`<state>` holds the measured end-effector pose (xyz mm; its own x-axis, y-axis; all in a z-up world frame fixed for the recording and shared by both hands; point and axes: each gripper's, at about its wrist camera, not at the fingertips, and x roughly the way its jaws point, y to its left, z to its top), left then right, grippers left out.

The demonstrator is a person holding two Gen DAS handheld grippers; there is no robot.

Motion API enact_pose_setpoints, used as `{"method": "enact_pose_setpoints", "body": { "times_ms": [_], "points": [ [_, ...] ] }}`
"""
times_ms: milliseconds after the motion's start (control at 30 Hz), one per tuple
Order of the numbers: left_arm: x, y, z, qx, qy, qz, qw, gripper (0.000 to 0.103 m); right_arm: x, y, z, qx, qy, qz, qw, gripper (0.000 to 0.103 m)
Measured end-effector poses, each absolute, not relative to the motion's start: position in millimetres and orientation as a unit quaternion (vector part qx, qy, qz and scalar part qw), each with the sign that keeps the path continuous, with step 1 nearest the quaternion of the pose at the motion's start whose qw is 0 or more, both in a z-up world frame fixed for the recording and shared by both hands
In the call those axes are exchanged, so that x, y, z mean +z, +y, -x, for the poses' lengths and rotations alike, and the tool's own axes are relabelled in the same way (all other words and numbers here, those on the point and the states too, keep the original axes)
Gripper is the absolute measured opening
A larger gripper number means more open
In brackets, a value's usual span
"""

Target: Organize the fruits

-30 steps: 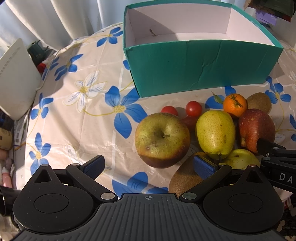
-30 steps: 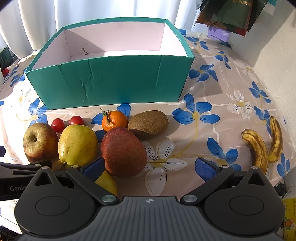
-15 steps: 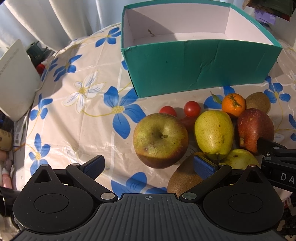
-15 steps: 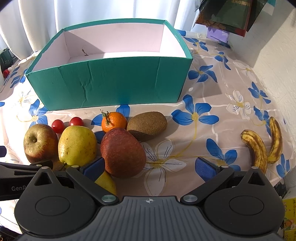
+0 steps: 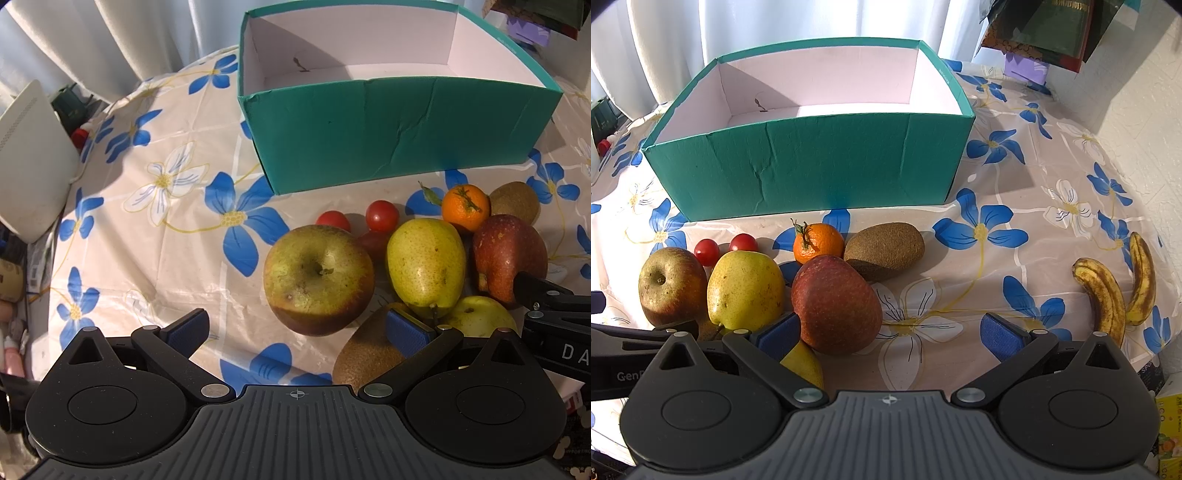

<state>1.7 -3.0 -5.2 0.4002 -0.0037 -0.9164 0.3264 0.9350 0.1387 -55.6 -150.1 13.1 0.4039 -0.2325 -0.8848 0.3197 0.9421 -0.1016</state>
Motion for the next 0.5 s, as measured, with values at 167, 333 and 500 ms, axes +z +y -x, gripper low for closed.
{"method": "enact_pose_setpoints", "body": {
  "times_ms": [167,333,500],
  "points": [
    [-4.9,-2.3,-1.0,-0.100,0.538,-0.149,0.823,0.103,13.2,-150.2,55.6,-0.164,0.520,-0.042,0.837,0.103],
    [-4.3,-1.1,-0.5,-0.101,0.539,-0.148,0.823,0.103,13.7,-149.9,55.4,-0.164,0.518,-0.043,0.838,0.103],
    [-3.1,-0.5,-0.4,-0.105,0.536,-0.147,0.825,0.103,13.5,-150.3,56.4,-0.162,0.517,-0.046,0.839,0.103]
  ]
}}
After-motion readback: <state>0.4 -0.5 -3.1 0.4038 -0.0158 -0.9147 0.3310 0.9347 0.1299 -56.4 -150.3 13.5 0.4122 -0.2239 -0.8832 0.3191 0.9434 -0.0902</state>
